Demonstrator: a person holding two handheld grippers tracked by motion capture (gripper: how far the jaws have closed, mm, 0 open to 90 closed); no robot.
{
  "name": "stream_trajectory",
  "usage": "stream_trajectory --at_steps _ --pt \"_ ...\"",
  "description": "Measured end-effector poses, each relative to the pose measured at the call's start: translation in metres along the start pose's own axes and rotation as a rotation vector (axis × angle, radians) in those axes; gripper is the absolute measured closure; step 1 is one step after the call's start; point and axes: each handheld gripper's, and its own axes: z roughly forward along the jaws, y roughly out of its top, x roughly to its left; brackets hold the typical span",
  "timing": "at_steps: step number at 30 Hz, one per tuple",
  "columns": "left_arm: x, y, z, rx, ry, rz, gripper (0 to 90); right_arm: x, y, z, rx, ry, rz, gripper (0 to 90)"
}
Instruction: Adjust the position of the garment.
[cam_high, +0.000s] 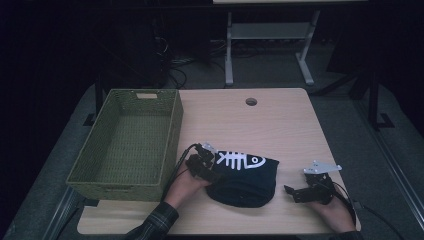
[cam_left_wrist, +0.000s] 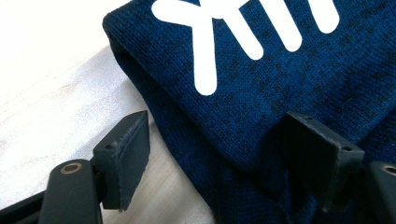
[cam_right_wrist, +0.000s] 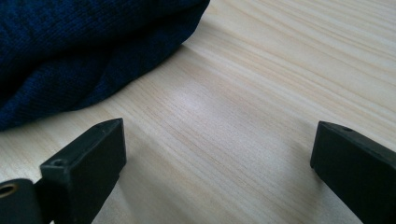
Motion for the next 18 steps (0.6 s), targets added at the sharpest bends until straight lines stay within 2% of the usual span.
stream_trajectory --at_steps 6,11,16,18 --pt "0.0000 0.0006 0.0000 -0.006 -0.070 0.001 43.5 -0.0001 0.0005 0.0007 0.000 0.001 -0.003 2.7" --pt "0.0013 0.0011 0.0014 0.000 -0.126 -0.013 59.2 0.0003 0.0008 0.0012 0.000 0.003 -0.005 2.7" --pt "0.0022 0.0027 0.0019 0.009 -0.144 -0.010 69.7 0.0007 0.0010 0.0014 -0.001 0.004 -0.003 2.7" --pt "-0.0029 0.0077 0.0011 0.039 -0.115 0.026 72.3 0.0007 0.0010 0.0014 0.000 0.004 -0.004 2.7"
